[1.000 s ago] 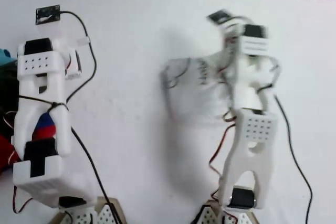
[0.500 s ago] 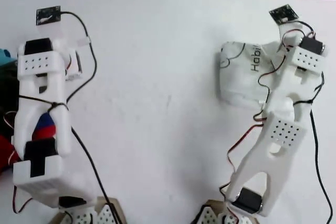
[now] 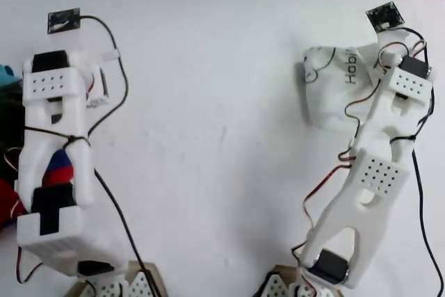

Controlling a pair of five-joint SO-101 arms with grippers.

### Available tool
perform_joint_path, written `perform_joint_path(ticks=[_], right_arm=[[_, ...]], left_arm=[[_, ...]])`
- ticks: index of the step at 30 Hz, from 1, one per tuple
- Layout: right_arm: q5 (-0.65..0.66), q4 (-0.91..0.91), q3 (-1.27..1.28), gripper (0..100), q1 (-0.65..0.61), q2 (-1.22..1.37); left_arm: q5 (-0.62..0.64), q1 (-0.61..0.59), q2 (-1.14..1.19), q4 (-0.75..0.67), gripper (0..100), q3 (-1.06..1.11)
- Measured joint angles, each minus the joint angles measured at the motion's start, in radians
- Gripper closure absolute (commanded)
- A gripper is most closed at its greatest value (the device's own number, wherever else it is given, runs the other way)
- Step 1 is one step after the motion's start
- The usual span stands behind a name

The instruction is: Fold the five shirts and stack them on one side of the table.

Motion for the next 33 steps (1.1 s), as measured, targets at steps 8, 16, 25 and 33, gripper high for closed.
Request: perform_joint_path(ticks=[8,16,25,33], right_arm=[[-0.002,0.0,0.0,90.2,0.032,0.0],[-0.123,0.068,-0.057,74.8,0.032,0.0],[-0.132,0.347,-0.359,78.0,-0.038,0.0],[-0.141,0.663,-0.588,77.9,-0.17,-0.002]], left_arm=[[0.0,0.0,0.0,0.0,97,0.0],[0.0,0.0,0.0,0.0,97,0.0],[-0.011,0.002,0.002,0.132,93,-0.146],[-0.255,-0.175,0.002,0.365,77,-0.414]])
